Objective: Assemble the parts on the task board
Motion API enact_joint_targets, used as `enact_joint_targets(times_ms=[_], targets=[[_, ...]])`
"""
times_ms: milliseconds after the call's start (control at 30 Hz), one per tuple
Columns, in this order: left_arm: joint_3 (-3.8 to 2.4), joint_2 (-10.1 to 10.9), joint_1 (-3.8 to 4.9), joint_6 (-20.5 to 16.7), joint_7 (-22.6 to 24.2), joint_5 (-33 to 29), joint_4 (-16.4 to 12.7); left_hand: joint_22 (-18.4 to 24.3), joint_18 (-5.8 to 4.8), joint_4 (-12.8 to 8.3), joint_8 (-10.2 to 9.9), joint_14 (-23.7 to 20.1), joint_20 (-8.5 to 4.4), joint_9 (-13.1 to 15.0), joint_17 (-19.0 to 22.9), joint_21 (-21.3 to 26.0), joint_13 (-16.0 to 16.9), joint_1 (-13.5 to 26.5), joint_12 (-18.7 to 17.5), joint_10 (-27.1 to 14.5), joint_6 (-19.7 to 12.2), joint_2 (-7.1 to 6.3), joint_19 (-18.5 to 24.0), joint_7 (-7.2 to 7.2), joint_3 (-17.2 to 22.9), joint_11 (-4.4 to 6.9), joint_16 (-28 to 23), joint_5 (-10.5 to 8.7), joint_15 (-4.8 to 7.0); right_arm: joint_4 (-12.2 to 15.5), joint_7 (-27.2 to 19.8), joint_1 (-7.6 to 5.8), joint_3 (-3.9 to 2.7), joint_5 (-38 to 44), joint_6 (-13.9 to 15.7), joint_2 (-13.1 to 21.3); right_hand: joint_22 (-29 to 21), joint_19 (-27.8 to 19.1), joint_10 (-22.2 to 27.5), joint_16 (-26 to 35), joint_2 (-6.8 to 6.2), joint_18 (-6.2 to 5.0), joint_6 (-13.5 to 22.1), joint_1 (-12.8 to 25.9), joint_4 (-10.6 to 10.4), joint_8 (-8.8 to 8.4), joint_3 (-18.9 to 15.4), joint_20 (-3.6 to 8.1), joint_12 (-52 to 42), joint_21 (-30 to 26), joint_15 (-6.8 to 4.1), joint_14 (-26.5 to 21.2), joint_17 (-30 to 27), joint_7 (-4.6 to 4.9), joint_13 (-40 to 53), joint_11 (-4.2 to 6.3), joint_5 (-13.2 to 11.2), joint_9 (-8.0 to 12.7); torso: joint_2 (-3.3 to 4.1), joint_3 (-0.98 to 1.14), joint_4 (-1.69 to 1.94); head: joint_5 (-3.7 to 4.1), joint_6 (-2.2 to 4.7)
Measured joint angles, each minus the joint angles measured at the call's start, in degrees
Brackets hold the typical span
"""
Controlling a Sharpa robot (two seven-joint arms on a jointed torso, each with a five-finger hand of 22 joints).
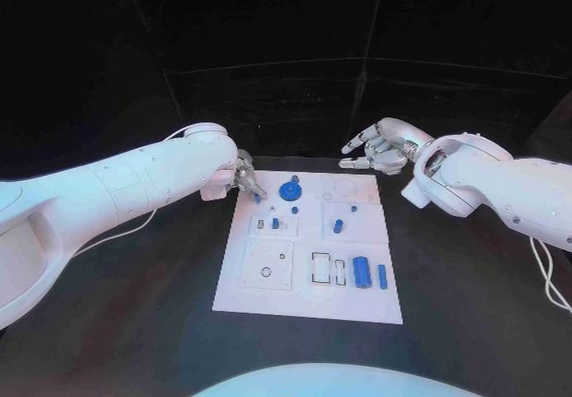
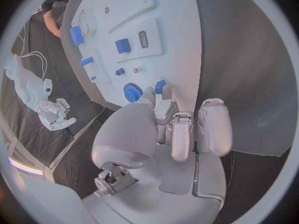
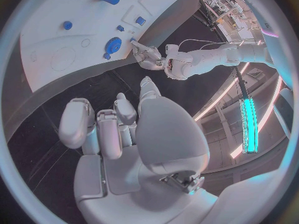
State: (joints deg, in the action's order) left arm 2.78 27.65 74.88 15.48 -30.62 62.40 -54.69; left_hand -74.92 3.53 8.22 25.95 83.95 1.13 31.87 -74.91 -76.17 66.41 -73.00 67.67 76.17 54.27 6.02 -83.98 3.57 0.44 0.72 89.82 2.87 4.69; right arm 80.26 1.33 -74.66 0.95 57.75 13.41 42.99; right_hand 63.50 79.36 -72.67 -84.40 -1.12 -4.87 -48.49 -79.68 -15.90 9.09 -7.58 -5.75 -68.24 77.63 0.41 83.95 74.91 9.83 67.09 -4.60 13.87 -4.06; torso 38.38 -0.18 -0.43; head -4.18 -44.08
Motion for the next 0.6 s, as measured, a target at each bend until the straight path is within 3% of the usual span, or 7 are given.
enact_joint_targets(times_ms=[233, 600], targets=[[0.00, 0.1, 0.00, -0.8, 1.1, 0.0, -0.1, 0.0, 0.00, -4.9, -0.6, 0.0, 0.00, -0.4, 0.0, 0.0, -0.5, -5.3, -0.9, -0.4, -0.6, 0.47, 0.0, -0.20, 4.5, 0.30, 0.0, -0.23, 0.00, -0.3, 0.0, 0.01, 0.01, 0.0, -0.1, -0.3, -0.1, 0.0, 0.0, 0.2, 0.00, 0.00, 0.0, 0.0, 0.0, 0.00, 0.0, 0.00, 0.0, -0.2, 0.00, 0.0, 0.0, 0.00, -0.1, 0.00, 0.3, 0.0, 0.01, 0.00, 0.00, -0.03, -0.12], [0.00, 1.5, 0.00, -2.6, 1.8, -0.8, -1.6, 0.0, 0.00, -4.2, 0.3, 0.0, 0.00, -0.4, 0.0, 0.2, -1.1, -6.6, -1.7, -0.5, -0.7, 0.66, 0.0, -0.27, 5.2, 0.34, 0.0, -0.38, -0.01, -0.5, 0.0, 0.02, 0.01, 0.0, -0.4, -0.4, -0.1, 0.0, 0.0, 0.2, 0.01, 0.00, 0.0, 0.0, 0.0, 0.00, 0.0, 0.00, 0.0, -0.2, 0.00, 0.0, 0.0, 0.00, 0.0, 0.00, 0.3, 0.0, 0.01, 0.00, 0.00, 0.04, -0.14]])
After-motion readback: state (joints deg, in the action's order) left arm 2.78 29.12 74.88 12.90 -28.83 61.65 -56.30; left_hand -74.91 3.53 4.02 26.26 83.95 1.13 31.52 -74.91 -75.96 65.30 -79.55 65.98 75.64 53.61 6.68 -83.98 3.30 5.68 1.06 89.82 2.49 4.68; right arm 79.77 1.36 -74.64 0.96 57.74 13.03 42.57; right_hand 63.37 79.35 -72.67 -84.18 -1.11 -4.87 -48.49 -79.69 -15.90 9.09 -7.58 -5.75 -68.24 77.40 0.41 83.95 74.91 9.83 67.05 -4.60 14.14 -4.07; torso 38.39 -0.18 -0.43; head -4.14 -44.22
